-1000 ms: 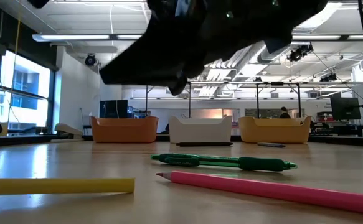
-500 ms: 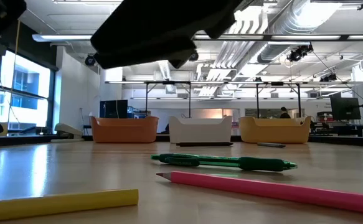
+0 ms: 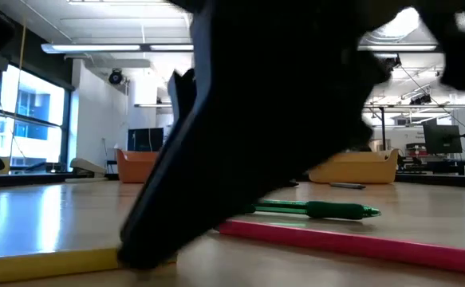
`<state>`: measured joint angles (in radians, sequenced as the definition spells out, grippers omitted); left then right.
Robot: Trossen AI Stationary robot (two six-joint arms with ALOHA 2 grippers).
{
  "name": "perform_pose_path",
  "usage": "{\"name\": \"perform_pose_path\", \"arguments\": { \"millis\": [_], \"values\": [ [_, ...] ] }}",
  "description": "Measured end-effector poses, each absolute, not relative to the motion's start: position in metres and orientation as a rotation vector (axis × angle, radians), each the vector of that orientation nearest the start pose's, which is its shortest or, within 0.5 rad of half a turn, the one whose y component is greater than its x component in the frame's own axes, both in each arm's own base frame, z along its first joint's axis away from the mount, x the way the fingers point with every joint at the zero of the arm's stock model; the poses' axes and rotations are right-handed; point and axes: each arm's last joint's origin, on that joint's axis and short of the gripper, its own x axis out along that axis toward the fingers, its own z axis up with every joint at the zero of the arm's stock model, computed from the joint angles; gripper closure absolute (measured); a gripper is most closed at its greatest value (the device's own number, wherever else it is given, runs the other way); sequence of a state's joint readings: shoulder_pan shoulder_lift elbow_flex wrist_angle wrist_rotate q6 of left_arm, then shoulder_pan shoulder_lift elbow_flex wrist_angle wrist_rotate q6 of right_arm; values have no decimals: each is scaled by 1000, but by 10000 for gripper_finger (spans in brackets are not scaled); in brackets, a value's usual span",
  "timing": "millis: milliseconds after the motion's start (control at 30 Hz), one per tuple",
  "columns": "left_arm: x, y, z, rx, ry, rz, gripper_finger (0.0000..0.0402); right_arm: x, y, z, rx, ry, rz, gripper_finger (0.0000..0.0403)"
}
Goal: Sort crayons/erasers/pens/pencils in bins
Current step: Put the yellow pencil into the white bin
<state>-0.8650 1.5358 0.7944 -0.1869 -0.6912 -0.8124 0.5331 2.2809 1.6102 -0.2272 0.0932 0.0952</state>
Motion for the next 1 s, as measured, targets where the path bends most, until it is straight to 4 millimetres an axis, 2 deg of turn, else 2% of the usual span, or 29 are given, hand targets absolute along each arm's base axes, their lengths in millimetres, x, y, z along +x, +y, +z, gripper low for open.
{"name": "perform_pose_path", "arguments": {
  "millis": [200,433,600,833,1000],
  "values": [
    [202,-209,169,-150,663,103,402,425,248,115,-211,908,359,310],
    [203,-213,173,-226,707,61,390,425,248,110,-203,932,346,393],
    [203,-216,175,-265,766,18,351,425,248,114,-179,916,330,386],
    [203,-219,183,-287,863,-9,285,426,247,120,-167,884,280,399],
    [203,-221,185,-317,897,-43,258,428,245,121,-171,866,236,399]
  ]
}}
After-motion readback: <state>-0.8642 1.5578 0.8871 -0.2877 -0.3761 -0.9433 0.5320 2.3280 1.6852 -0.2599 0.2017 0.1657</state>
